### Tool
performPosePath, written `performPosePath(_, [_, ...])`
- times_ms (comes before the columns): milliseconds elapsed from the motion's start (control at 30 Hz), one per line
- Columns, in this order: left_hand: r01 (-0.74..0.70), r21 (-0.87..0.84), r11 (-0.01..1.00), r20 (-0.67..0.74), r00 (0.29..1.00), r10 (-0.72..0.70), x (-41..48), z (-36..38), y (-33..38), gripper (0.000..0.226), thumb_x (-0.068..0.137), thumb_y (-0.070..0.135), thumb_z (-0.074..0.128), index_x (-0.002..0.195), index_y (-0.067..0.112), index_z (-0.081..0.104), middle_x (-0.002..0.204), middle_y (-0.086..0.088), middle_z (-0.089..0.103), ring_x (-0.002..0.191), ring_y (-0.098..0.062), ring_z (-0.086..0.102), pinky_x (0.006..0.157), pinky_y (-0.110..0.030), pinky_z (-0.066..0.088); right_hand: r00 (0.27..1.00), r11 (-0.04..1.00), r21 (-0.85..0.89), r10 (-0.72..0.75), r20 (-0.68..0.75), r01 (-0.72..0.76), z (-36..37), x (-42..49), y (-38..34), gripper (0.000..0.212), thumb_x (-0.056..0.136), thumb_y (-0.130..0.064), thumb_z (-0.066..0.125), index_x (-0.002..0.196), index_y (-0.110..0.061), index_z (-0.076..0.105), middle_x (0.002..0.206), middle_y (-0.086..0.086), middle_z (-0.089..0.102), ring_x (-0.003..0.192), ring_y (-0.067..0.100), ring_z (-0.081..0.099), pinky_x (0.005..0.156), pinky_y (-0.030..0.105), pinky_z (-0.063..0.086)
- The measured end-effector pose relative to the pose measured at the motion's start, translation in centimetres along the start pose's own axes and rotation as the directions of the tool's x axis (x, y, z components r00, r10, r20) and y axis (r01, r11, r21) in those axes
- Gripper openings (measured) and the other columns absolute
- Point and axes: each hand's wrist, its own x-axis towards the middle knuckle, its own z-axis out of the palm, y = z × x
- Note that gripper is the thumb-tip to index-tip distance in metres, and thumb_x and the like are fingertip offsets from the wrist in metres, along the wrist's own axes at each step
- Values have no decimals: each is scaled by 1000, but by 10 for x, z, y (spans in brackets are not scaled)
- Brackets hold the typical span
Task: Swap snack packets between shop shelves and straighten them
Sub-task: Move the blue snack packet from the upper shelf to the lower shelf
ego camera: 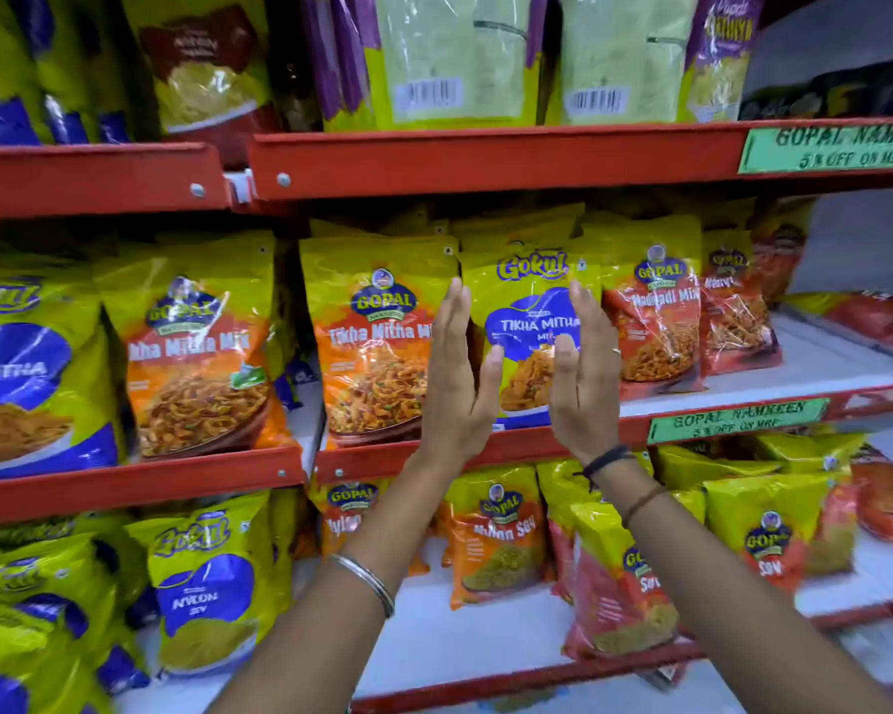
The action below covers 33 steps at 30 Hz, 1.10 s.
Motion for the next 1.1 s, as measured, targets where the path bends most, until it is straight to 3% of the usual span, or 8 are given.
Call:
performPosePath(233, [507, -87, 857, 103, 861, -499, -19, 51, -31, 65, 94, 41, 44, 147, 26, 9, 159, 3, 13, 146, -13, 15, 119, -44, 22, 893, 900, -50, 436, 111, -433, -11, 0, 67, 68, 91, -51, 32, 146, -12, 21, 156, 8, 24, 144, 19, 20, 118, 40, 20])
performPosePath(333, [561, -17, 828, 122, 823, -555, -10, 62, -37, 68, 94, 38, 46, 148, 18, 11, 159, -2, 15, 145, -15, 16, 115, -28, 18, 807, 831, -63, 552, 212, -552, -11, 9, 88, 75, 92, -51, 42, 147, -8, 15, 157, 12, 19, 145, 24, 17, 118, 41, 17])
performPosePath(433, [601, 23, 799, 145, 789, -597, 1, 69, -43, 60, 93, 35, 51, 143, 14, 26, 149, -6, 38, 135, -20, 37, 105, -27, 33, 754, 780, -5, 606, 255, -626, -10, 16, 100, 77, 84, -54, 53, 143, -12, 28, 147, 9, 41, 135, 25, 38, 112, 46, 33])
performPosePath(500, [643, 52, 764, 150, 751, -643, 6, 68, -47, 46, 91, 28, 55, 132, 11, 41, 127, -8, 59, 116, -24, 55, 82, -24, 39, 752, 771, 20, 615, 237, -637, -11, 16, 105, 71, 81, -52, 60, 136, -11, 39, 132, 5, 54, 123, 24, 50, 105, 44, 42])
performPosePath(567, [635, 60, 770, 143, 758, -637, 9, 63, -49, 38, 89, 24, 60, 123, 11, 49, 107, -4, 65, 102, -25, 61, 74, -28, 42, 773, 780, 60, 602, 200, -623, -14, 14, 108, 70, 76, -55, 63, 129, -11, 48, 124, 6, 62, 115, 22, 58, 101, 46, 46])
performPosePath(767, [587, -96, 804, 44, 810, -585, -15, 53, -44, 51, 81, 28, 66, 128, 19, 47, 120, 4, 64, 111, -14, 59, 93, -37, 49, 837, 811, 213, 517, 177, -546, -22, 1, 98, 65, 72, -46, 72, 126, -15, 51, 126, 6, 62, 117, 20, 58, 99, 49, 48])
performPosePath(900, [522, -248, 816, -79, 829, -554, -34, 38, -25, 46, 78, 19, 64, 120, 29, 50, 106, 25, 63, 103, -7, 61, 89, -33, 49, 892, 822, 348, 429, 141, -450, -27, -11, 70, 54, 76, -20, 73, 124, -14, 49, 118, 1, 62, 111, 16, 59, 96, 36, 50])
performPosePath(1100, [392, -334, 857, -161, 872, -461, -46, -4, 3, 43, 82, 18, 66, 115, 41, 52, 110, 18, 66, 110, -14, 61, 96, -41, 49, 948, 846, 444, 317, 24, -295, -29, -22, 13, 52, 72, -14, 74, 113, -33, 49, 113, -3, 59, 104, 1, 57, 90, 18, 47])
